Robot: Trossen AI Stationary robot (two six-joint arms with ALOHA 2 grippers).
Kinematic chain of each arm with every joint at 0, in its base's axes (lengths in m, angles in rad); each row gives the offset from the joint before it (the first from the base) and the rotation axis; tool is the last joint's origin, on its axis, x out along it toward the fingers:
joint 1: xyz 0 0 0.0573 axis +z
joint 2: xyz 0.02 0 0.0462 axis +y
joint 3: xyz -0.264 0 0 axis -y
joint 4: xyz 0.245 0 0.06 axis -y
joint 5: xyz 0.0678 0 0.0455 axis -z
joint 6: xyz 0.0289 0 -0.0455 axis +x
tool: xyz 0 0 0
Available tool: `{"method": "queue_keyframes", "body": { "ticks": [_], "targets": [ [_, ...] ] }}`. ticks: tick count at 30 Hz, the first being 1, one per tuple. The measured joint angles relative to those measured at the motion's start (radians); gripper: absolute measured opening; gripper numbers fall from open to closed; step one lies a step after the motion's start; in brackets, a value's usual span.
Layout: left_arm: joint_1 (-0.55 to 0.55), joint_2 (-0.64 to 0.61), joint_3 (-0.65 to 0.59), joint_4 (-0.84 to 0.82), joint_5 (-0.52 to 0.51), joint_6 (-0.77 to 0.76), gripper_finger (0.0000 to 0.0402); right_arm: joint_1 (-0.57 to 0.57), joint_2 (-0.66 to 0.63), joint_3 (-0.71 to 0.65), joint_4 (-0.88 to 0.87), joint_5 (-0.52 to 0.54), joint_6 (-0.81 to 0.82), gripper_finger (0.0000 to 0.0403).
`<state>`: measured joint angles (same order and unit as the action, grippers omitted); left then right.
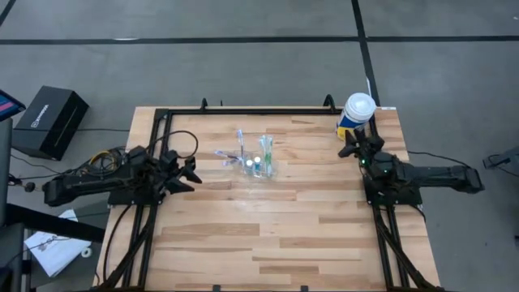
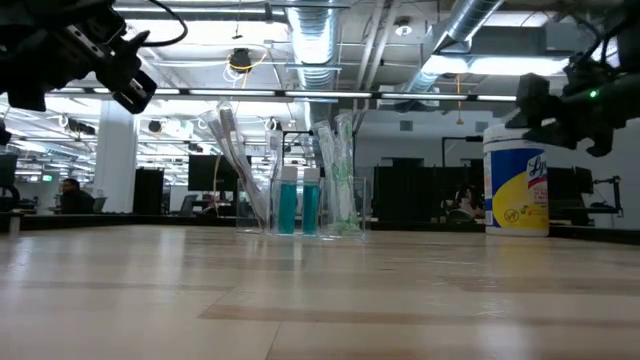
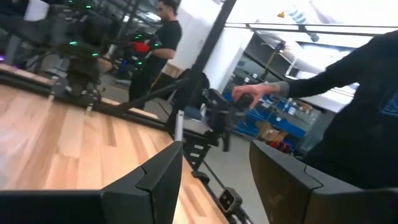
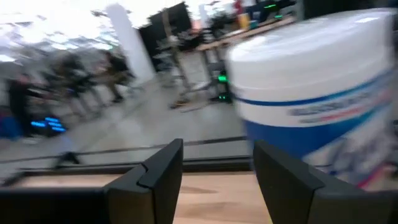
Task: Pick & Place toothbrushing station
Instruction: Return to Home Position
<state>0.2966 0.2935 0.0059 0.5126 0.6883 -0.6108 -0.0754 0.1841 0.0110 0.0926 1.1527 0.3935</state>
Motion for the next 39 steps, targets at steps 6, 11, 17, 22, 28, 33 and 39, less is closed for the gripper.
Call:
{"method": "queue_keyframes", "body": {
  "ticks": [6,11,17,22,28,33,39],
  "targets": [
    [0.099,0.025,0.0,-0.001,0.0,0.0,0.0182,0.221,0.002,0.0,0.055,-0.001,0.0,0.0187],
    [0.235,0.037,0.0,0.002,-0.001,0.0,0.0182,0.429,0.005,0.0,0.051,-0.002,0.0,0.0186],
    [0.253,0.027,0.0,0.036,0.0,0.0,0.0182,0.552,0.005,0.0,0.032,-0.002,0.0,0.0185],
    [0.243,0.027,0.0,0.038,0.0,0.0,0.0182,0.525,0.005,0.0,0.031,-0.002,0.0,0.0188],
    [0.243,0.027,0.0,0.047,0.0,0.0,0.0182,0.466,0.004,0.0,0.026,0.0,0.0,0.0186],
    [0.243,0.027,0.0,0.05,0.0,0.0,0.0182,0.443,0.004,0.0,0.027,-0.001,0.0,0.0185],
    [0.243,0.028,0.0,0.05,0.0,0.0,0.0182,0.438,0.004,0.0,0.027,-0.001,0.0,0.0188]
  ]
}}
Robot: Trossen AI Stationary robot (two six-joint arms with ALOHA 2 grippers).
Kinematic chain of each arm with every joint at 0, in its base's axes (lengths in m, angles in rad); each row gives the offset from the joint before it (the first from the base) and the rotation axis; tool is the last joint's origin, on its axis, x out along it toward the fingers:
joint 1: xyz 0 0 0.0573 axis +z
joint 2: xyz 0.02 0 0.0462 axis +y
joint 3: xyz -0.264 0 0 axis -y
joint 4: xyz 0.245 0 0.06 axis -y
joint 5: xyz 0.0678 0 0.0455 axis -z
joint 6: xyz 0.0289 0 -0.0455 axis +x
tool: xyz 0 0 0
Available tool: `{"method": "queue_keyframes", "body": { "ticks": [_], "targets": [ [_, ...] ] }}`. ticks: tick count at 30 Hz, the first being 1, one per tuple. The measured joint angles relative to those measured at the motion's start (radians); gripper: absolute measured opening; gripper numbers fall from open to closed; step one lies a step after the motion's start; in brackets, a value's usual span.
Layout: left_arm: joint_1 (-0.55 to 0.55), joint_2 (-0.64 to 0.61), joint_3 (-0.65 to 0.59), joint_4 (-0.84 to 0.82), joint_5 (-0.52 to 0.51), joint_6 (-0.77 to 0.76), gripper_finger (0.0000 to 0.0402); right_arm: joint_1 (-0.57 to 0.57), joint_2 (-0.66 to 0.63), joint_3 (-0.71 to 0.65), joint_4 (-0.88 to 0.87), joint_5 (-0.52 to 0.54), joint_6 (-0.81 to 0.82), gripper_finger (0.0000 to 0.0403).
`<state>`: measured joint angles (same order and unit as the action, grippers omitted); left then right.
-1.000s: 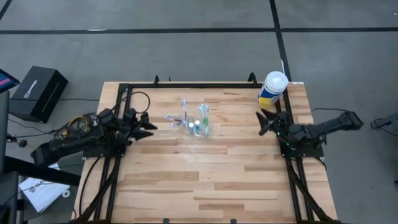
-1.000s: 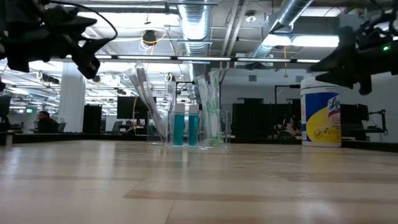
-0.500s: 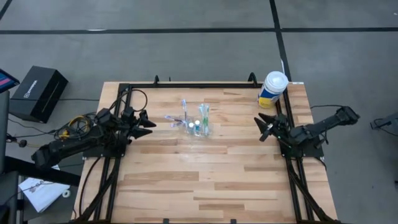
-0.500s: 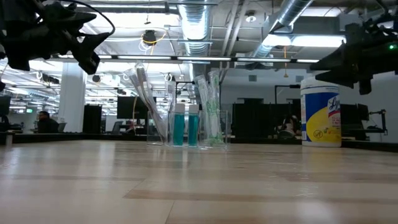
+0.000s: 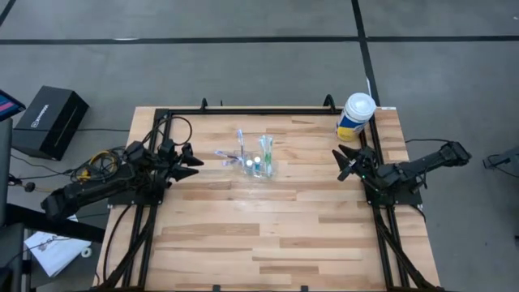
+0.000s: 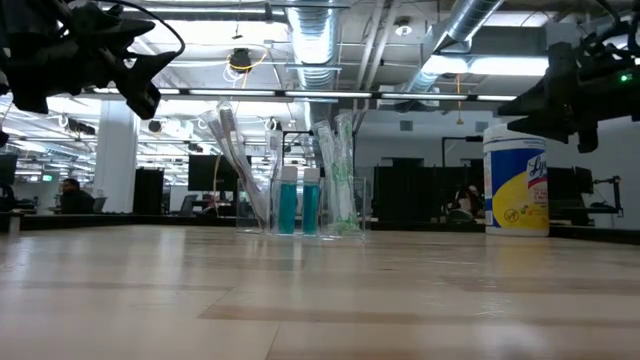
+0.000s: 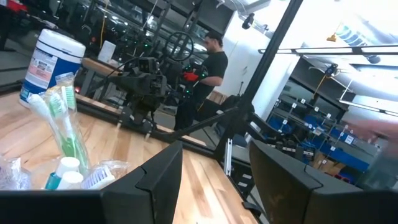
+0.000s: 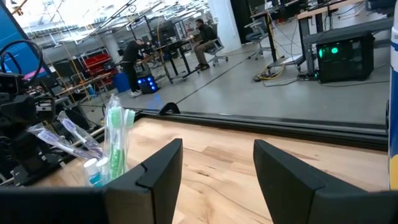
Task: Pick & Place toothbrushing station
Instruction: Return to Home Position
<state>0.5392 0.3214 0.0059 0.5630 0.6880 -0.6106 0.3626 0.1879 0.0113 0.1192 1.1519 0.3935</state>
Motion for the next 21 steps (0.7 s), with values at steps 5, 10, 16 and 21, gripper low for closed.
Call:
{"method": "queue_keyframes", "body": {
  "ticks": [5,10,16,21],
  "targets": [
    [0.0,0.0,0.0,0.002,0.0,0.0,0.0182,0.0,0.0,0.0,0.0,0.0,0.0,0.0185],
    [0.0,0.0,0.0,0.002,0.0,0.0,0.0182,0.0,0.0,0.0,0.0,0.0,0.0,0.0185],
    [0.0,0.0,0.0,0.004,0.0,0.0,0.0182,0.0,0.0,0.0,0.0,0.0,0.0,0.0187],
    [0.0,0.0,0.0,0.006,0.0,0.0,0.0182,0.0,0.0,0.0,0.0,0.0,0.0,0.0185]
  ]
}}
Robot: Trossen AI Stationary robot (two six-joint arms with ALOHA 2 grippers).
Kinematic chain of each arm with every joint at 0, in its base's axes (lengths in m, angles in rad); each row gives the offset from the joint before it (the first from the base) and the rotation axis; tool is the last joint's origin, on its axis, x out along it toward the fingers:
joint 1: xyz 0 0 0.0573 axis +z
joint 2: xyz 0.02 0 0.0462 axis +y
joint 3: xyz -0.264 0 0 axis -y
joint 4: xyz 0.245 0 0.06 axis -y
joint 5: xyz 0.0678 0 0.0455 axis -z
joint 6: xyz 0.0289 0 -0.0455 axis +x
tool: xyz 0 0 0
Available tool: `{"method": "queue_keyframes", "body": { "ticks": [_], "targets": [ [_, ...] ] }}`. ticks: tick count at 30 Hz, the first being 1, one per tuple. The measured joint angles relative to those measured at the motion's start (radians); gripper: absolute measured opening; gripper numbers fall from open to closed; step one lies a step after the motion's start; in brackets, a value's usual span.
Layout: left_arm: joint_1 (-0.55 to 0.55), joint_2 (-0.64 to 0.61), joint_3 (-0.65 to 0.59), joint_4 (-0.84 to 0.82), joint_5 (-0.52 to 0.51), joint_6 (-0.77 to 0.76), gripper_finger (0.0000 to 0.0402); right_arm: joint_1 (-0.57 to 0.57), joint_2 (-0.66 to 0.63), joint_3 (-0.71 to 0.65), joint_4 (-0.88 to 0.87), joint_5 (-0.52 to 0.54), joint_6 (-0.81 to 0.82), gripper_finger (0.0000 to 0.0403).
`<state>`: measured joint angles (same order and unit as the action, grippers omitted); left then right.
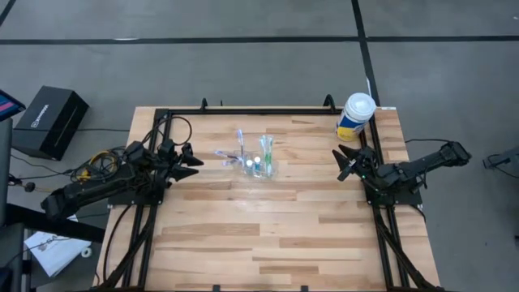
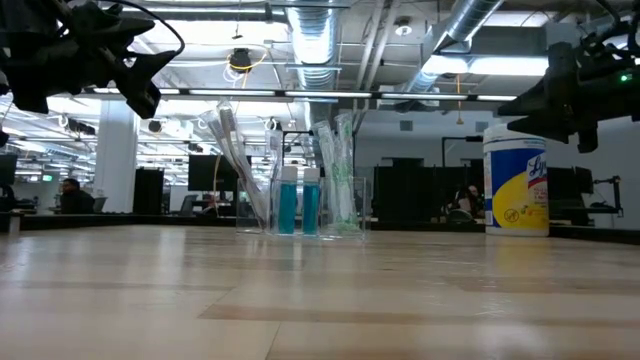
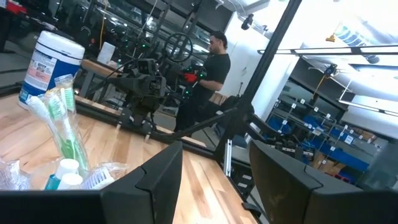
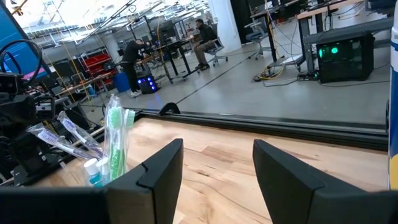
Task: Pick & Place toothbrushing station
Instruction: Return to Home Position
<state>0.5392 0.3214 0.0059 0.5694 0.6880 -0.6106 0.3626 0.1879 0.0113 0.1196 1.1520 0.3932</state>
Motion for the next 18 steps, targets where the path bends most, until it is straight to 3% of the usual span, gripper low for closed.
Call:
{"method": "queue_keyframes", "body": {
  "ticks": [18],
  "targets": [
    [0.0,0.0,0.0,0.0,0.0,0.0,0.0182,0.0,0.0,0.0,0.0,0.0,0.0,0.0188]
  ]
}}
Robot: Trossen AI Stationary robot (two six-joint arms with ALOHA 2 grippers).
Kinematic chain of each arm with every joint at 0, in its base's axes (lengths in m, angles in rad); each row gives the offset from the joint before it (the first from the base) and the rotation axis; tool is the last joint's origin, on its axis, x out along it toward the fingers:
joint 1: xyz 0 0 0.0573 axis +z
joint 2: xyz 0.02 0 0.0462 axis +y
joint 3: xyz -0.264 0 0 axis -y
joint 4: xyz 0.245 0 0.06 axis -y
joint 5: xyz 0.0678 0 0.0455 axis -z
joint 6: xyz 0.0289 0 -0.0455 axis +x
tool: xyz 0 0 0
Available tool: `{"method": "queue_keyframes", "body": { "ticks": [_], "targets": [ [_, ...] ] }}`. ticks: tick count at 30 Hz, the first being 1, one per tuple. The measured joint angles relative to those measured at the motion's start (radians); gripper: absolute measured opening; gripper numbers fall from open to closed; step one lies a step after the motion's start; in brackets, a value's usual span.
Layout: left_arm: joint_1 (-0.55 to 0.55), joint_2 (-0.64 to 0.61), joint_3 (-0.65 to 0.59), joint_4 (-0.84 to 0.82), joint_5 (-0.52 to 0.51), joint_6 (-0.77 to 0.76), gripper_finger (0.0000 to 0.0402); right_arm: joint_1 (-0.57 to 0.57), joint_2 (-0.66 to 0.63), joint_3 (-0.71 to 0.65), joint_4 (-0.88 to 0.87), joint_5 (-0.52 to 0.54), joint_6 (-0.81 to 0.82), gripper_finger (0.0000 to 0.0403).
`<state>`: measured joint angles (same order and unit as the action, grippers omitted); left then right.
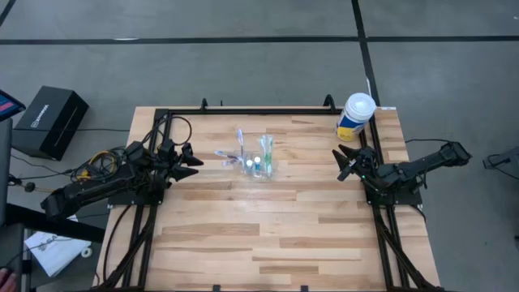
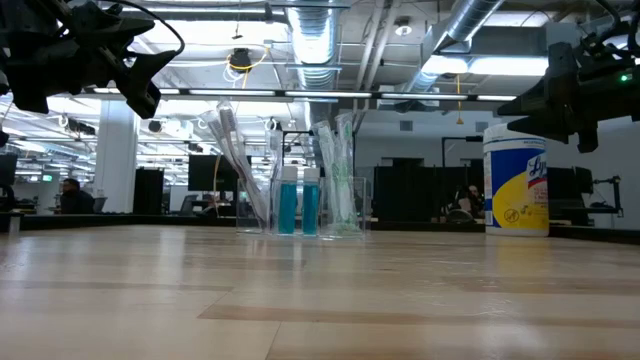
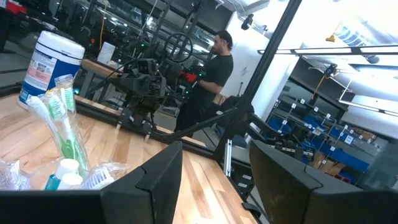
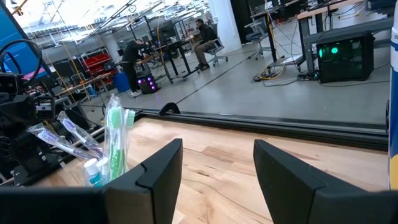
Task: Pick & Place toothbrushing station
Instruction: Return to Home Position
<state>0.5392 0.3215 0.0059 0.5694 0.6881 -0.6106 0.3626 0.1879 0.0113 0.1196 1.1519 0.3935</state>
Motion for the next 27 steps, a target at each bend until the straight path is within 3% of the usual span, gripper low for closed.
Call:
{"method": "queue_keyframes", "body": {
  "ticks": [27],
  "targets": [
    [0.0,0.0,0.0,0.0,0.0,0.0,0.0182,0.0,0.0,0.0,0.0,0.0,0.0,0.0185]
  ]
}}
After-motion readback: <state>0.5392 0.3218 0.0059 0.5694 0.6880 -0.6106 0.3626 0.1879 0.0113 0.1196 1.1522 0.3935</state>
